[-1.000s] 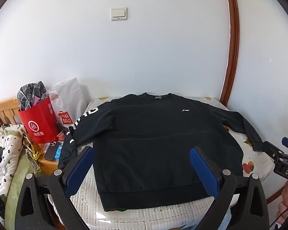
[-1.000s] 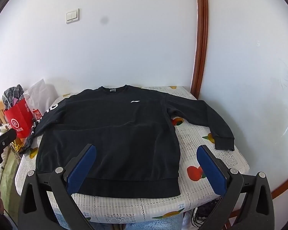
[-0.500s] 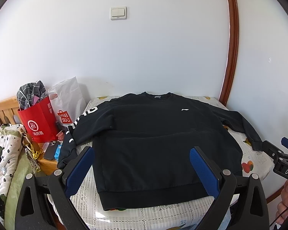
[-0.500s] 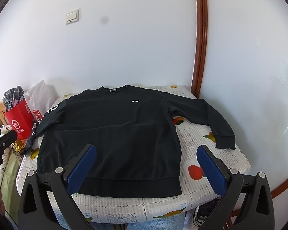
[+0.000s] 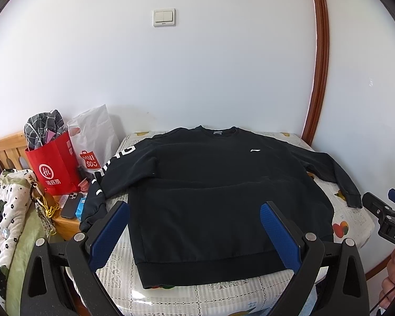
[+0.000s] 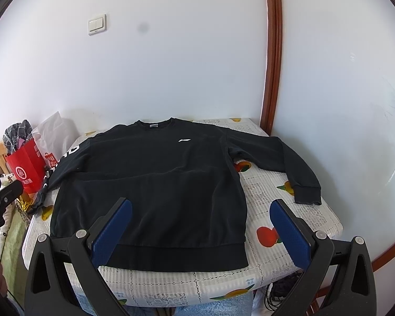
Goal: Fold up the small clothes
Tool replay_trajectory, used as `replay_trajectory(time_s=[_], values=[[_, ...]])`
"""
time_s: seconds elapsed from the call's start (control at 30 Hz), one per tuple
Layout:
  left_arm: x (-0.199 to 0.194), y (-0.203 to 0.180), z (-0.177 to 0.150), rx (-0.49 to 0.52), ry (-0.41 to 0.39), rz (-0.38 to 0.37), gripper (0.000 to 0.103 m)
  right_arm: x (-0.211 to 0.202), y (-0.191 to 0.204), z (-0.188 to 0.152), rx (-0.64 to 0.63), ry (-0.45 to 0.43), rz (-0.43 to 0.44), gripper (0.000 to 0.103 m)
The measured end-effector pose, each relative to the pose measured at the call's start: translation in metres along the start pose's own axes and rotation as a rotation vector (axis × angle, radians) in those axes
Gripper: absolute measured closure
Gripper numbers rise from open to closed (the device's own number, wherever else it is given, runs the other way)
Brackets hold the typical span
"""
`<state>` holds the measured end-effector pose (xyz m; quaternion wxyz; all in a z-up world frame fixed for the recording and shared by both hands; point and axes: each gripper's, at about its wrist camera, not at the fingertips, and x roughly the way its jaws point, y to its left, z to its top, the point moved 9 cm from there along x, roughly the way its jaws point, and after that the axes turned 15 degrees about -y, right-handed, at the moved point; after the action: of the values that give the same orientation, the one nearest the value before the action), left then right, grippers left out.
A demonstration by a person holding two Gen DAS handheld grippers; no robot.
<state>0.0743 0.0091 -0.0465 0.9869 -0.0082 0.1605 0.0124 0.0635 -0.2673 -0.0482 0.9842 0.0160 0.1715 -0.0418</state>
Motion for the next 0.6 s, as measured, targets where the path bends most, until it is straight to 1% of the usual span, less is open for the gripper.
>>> replay_trajectory(time_s=[0.6], values=[[0.0005,-0.0006,0.0003,0.000,-0.002,0.001,0.003,-0.0024,-0.0006,0.0020,-0.002,-0.005,0.003,0.000]])
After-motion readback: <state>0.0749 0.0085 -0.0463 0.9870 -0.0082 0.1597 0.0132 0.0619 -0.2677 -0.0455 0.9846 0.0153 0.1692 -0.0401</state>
